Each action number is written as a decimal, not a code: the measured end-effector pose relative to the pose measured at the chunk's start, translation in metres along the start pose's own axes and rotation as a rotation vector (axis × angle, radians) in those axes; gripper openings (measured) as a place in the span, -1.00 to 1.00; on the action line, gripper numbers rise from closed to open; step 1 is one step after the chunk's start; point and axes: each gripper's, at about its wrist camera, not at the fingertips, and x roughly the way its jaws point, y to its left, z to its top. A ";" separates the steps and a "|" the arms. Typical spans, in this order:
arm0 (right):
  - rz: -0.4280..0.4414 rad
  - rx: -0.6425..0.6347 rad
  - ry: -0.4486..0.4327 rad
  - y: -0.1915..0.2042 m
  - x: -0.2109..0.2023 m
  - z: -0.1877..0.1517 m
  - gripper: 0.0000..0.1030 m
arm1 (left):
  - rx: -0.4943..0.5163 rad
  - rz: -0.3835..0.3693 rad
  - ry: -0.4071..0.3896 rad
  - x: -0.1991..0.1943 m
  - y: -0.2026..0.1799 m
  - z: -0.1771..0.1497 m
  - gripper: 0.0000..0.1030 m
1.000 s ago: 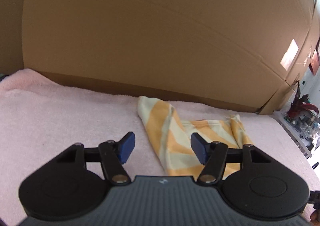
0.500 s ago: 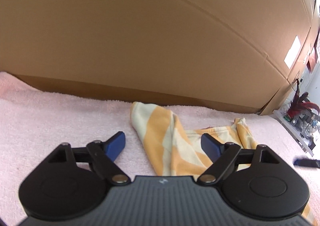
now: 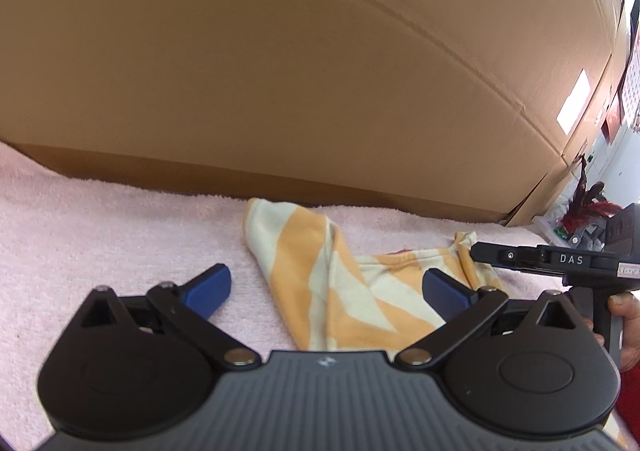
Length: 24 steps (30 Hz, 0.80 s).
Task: Fold clothes
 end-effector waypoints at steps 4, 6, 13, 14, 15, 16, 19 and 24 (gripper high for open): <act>0.024 -0.012 -0.015 0.000 -0.002 -0.002 0.05 | -0.010 -0.007 -0.003 0.003 -0.001 -0.001 0.98; 0.021 -0.016 -0.015 0.001 -0.002 -0.003 0.05 | -0.009 -0.005 -0.002 0.003 -0.001 -0.001 0.98; 0.122 0.039 -0.009 -0.012 0.005 0.003 0.26 | 0.016 -0.024 0.026 0.007 0.005 0.008 0.99; 0.137 0.069 -0.013 -0.017 0.005 0.003 0.23 | 0.006 -0.035 0.024 0.009 0.008 0.009 0.99; 0.149 0.097 -0.017 -0.023 0.004 0.003 0.15 | -0.002 -0.042 0.021 0.010 0.011 0.011 0.99; 0.153 0.116 -0.019 -0.026 0.004 0.003 0.05 | -0.004 -0.048 0.019 0.010 0.013 0.012 0.99; 0.151 0.126 -0.019 -0.028 0.003 0.003 -0.01 | 0.018 -0.064 0.025 0.013 0.015 0.015 0.99; 0.143 0.085 -0.001 -0.022 0.005 0.003 -0.14 | -0.063 -0.125 -0.004 0.016 0.025 0.014 0.98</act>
